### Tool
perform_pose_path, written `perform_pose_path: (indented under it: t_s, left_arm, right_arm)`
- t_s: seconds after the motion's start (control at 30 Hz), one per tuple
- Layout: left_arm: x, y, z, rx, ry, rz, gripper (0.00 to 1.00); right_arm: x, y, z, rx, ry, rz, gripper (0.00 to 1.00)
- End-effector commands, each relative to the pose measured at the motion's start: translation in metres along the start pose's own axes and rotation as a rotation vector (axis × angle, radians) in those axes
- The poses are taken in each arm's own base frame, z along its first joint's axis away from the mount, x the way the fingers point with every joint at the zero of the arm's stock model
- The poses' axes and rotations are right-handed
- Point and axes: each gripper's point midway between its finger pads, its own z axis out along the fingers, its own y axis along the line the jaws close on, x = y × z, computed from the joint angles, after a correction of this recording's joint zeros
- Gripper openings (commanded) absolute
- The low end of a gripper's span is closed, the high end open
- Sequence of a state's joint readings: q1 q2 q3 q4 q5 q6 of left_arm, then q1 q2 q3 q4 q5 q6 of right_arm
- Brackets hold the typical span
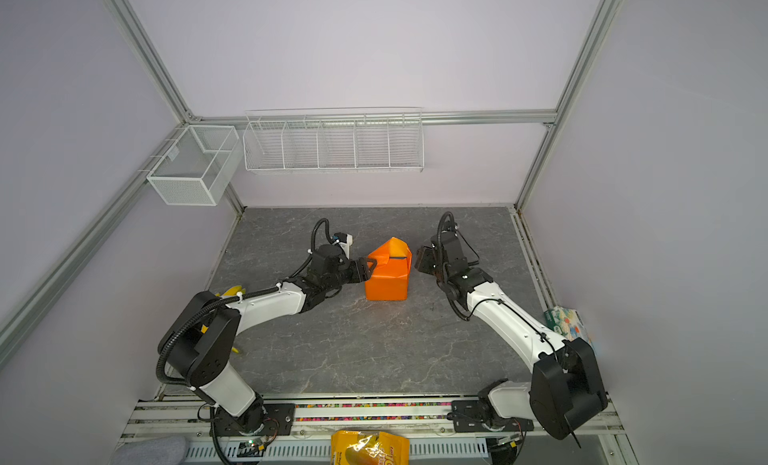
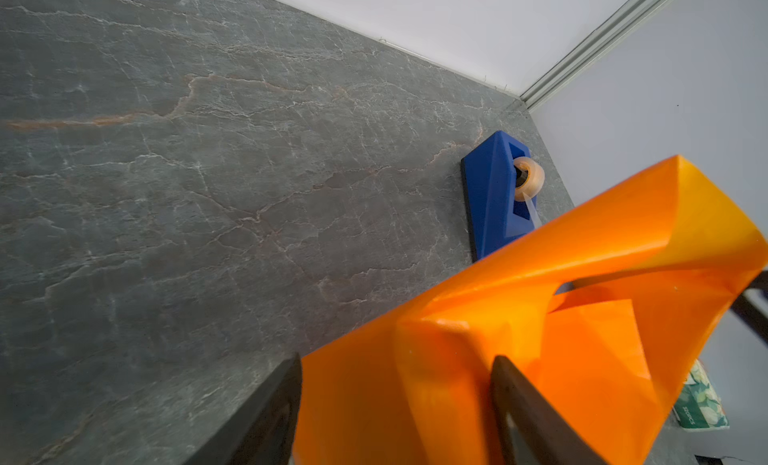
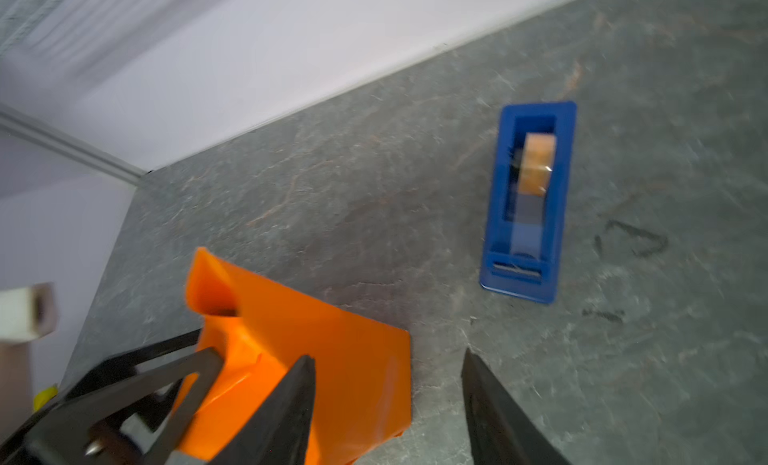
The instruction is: Wrap the gift box in paper
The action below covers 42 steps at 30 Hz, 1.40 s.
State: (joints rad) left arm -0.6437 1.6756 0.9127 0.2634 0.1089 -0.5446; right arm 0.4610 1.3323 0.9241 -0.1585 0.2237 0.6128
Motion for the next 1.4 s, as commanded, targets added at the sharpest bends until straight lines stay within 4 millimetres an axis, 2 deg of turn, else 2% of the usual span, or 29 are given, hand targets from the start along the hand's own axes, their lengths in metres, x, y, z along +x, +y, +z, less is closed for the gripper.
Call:
perform_pose_path:
  t_s: [0.0,0.07,0.1,0.13,0.23,0.5,0.63,0.77,1.0,1.1,1.27,1.37]
  left_arm:
    - [0.035,0.023,0.002,-0.091,0.120,0.008,0.71]
    - [0.035,0.023,0.002,-0.089,0.123,0.006,0.71]
    - [0.035,0.022,0.002,-0.090,0.124,0.006,0.71]
    - [0.035,0.022,0.002,-0.089,0.124,0.006,0.71]
    - [0.035,0.022,0.002,-0.091,0.125,0.005,0.71]
    - [0.034,0.022,0.003,-0.091,0.125,0.005,0.71]
    - [0.033,0.022,0.002,-0.094,0.123,0.005,0.71]
    - [0.034,0.023,0.002,-0.097,0.124,0.005,0.71]
    - [0.033,0.023,0.002,-0.099,0.121,0.004,0.71]
    - [0.033,0.023,0.002,-0.097,0.121,0.004,0.71]
    - [0.032,0.021,0.003,-0.093,0.121,0.002,0.71]
    - [0.033,0.022,0.002,-0.098,0.120,0.002,0.71]
  right_arm:
    - [0.003,-0.020,0.009,0.062,-0.068,0.013,0.68]
    - [0.011,-0.021,0.017,0.037,-0.076,0.018,0.71]
    - [0.013,-0.018,0.020,0.009,-0.086,0.021,0.81]
    - [0.015,-0.015,0.023,-0.017,-0.096,0.024,0.86]
    - [0.019,-0.007,0.030,-0.075,-0.118,0.026,0.89]
    - [0.021,0.015,0.039,-0.175,-0.128,0.018,0.88]
    - [0.020,0.012,0.036,-0.159,-0.133,0.018,0.87]
    - [0.016,0.004,0.025,-0.118,-0.146,0.015,0.86]
    - [0.020,0.014,-0.001,-0.190,-0.131,-0.008,0.85]
    - [0.024,0.021,-0.005,-0.227,-0.120,-0.020,0.85]
    - [0.036,0.033,0.009,-0.262,-0.055,-0.034,0.83]
    - [0.041,0.031,0.020,-0.234,-0.031,-0.029,0.80]
